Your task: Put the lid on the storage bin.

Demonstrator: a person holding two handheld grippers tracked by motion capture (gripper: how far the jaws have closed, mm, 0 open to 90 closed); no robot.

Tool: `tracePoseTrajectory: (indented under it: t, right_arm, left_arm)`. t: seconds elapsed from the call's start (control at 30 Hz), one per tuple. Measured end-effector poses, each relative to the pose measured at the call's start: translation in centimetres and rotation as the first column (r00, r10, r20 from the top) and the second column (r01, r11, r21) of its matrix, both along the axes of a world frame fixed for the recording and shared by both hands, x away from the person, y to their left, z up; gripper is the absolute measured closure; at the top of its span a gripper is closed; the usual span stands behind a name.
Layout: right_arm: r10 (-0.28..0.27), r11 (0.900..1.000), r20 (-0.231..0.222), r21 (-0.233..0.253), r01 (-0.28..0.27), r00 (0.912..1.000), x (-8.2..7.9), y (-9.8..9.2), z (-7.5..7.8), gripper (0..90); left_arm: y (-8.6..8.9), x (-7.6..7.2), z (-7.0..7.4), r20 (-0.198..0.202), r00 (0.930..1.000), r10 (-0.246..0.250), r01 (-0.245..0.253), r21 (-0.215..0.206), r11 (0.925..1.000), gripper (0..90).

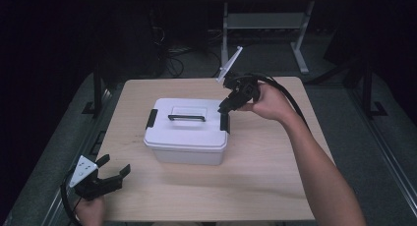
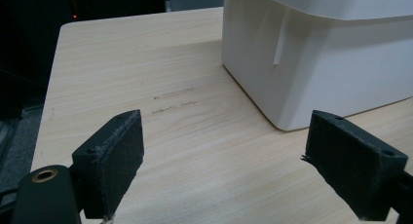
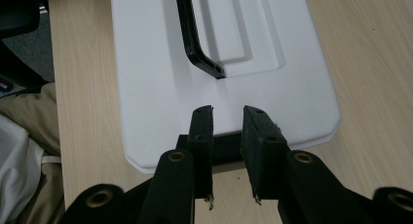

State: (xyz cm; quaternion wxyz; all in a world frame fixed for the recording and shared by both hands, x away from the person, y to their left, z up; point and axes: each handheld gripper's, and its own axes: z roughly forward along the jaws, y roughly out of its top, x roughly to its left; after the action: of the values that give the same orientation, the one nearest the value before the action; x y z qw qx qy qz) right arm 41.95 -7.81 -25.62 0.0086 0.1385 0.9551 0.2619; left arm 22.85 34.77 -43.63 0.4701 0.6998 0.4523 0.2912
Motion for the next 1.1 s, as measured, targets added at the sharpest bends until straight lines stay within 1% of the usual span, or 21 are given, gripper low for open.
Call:
tracePoseTrajectory:
  t: [0.33, 0.6, 0.67, 0.83, 1.1]
  right_arm:
    - [-0.025, 1.000, 0.001, -0.005, 0.025, 0.9997, -0.3, -1.5, -0.2, 71.8]
    - [-0.053, 0.999, 0.002, 0.003, 0.053, 0.9986, -0.6, -3.0, -0.3, 70.9]
    - [-0.058, 0.998, 0.003, -0.004, 0.058, 0.9983, -0.7, -3.2, -0.3, 70.3]
    - [-0.072, 0.997, 0.005, 0.002, 0.072, 0.9974, -0.9, -4.1, -0.3, 70.1]
    - [-0.097, 0.995, 0.002, 0.002, 0.097, 0.9952, -1.2, -5.6, -0.8, 69.1]
  left_arm:
    - [0.0, 0.0, 0.0, -0.002, 1.0000, -0.003, 0.003, 0.008, 1.0000, 13.3]
    - [-0.1, 0.0, 0.0, -0.002, 1.0000, -0.004, 0.004, 0.010, 0.9999, 13.3]
    - [-0.1, 0.0, 0.0, -0.003, 1.0000, -0.004, 0.004, 0.012, 0.9999, 13.3]
    - [-0.2, 0.0, 0.0, -0.002, 1.0000, -0.003, 0.003, 0.011, 0.9999, 13.3]
    - [-0.4, 0.1, 0.0, -0.005, 1.0000, -0.007, 0.007, 0.018, 0.9998, 13.3]
